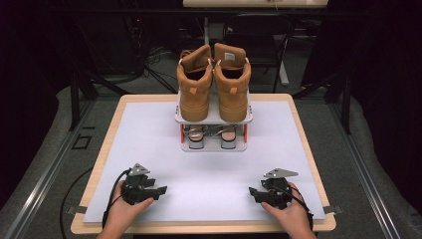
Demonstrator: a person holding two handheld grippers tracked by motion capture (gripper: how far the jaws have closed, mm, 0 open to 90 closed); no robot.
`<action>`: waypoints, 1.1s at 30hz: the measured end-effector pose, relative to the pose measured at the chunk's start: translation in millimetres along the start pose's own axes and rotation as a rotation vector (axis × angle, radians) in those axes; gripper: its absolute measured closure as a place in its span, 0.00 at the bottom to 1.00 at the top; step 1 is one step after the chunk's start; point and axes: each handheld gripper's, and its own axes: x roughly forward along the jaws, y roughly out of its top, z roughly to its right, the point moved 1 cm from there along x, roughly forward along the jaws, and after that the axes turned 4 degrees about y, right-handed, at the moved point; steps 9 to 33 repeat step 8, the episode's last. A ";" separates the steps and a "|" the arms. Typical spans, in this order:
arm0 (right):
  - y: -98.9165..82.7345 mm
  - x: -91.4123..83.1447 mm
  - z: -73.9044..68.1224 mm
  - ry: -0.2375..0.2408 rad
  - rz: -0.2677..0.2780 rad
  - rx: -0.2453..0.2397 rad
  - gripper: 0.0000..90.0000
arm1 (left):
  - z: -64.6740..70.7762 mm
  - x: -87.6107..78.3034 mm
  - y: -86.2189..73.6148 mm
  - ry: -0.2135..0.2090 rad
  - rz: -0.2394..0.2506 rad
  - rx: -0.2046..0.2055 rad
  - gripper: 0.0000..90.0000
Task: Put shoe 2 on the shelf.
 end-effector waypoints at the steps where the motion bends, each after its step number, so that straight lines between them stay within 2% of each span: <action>1: -0.1 0.0 -1.3 0.009 -0.001 0.001 0.48 | 0.6 0.8 -0.5 0.001 0.003 -0.002 0.46; 5: -0.2 -1.2 -3.2 0.029 0.017 0.014 0.51 | -0.1 2.4 -2.1 0.004 0.006 0.016 0.46; 8: 0.3 -2.7 -1.6 0.020 0.032 0.005 0.53 | -1.2 3.1 -3.1 0.005 0.019 0.013 0.46; 33: 0.3 -2.7 -1.6 0.020 0.032 0.005 0.53 | -1.2 3.1 -3.1 0.005 0.019 0.013 0.46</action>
